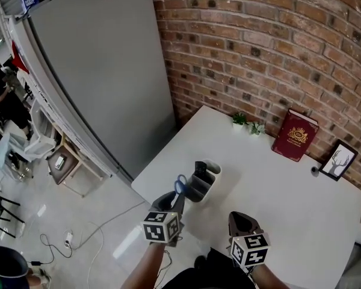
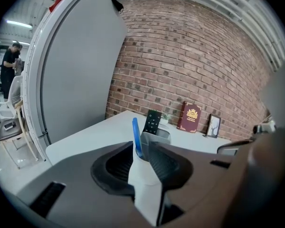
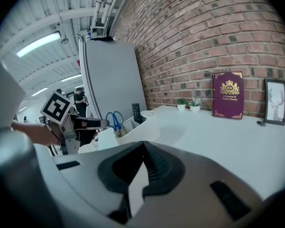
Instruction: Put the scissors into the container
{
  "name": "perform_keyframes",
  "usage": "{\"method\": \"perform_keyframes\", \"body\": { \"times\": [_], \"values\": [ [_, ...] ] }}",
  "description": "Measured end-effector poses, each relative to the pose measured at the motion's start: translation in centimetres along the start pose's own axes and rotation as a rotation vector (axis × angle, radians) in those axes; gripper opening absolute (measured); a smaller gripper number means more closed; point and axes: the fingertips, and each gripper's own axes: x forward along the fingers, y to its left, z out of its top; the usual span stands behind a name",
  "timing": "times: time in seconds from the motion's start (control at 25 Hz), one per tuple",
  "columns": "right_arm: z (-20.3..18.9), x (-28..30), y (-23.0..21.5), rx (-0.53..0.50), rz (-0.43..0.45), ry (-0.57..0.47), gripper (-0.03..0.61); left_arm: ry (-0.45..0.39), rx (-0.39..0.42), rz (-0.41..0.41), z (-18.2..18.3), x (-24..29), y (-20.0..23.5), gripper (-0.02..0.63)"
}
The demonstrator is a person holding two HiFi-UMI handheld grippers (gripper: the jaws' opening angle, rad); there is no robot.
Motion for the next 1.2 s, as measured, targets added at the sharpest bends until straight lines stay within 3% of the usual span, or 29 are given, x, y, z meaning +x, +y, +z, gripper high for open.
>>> {"method": "perform_keyframes", "body": {
  "times": [0.48,1.2],
  "values": [
    [0.0,0.1,1.9,-0.027,0.039,0.002,0.0,0.04,-0.021,0.07,-3.2,-3.4,1.3,0.074],
    [-0.4,-0.6,3.2,-0.049,0.058,0.0,0.0,0.016,-0.058,0.103,-5.1,-7.3,1.8,0.028]
  ]
}}
